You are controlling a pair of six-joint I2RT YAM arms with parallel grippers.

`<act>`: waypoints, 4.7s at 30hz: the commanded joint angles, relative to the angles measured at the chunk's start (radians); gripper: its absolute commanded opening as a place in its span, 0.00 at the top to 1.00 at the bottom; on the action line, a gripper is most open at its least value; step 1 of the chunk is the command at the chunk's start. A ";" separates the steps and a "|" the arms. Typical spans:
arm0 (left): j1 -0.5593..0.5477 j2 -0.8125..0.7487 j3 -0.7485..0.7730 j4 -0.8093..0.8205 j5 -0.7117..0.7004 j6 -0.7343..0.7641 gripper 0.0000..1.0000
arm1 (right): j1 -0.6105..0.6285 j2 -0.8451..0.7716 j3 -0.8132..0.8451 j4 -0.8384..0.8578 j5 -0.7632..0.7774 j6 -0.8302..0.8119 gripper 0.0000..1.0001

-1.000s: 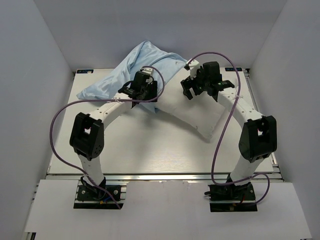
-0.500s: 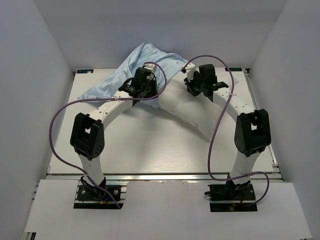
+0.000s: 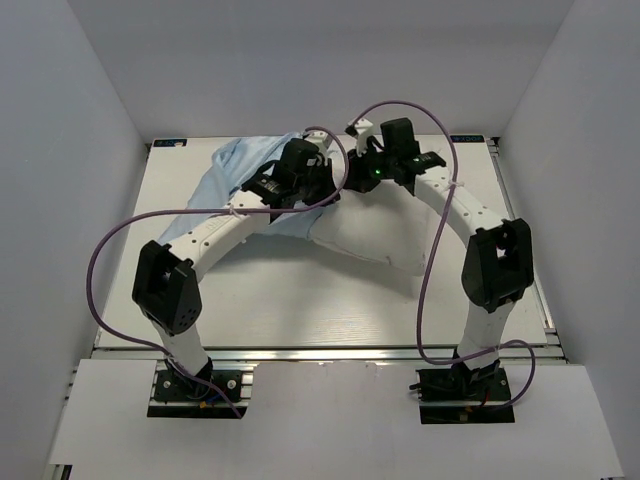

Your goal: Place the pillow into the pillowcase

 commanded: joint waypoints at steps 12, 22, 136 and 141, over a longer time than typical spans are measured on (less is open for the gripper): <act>-0.043 -0.158 -0.016 0.145 -0.006 -0.099 1.00 | 0.158 0.031 0.060 0.066 -0.206 0.317 1.00; 0.149 -0.364 -0.270 0.120 -0.019 -0.189 1.00 | 0.021 -0.168 -0.069 0.006 -0.191 -0.185 0.20; 0.133 -0.212 -0.085 -0.200 -0.462 0.148 0.59 | -0.049 -0.081 -0.185 0.359 -0.261 0.456 1.00; 0.133 -0.232 -0.092 -0.171 -0.494 0.171 0.79 | -0.045 -0.078 -0.187 0.356 -0.270 0.450 1.00</act>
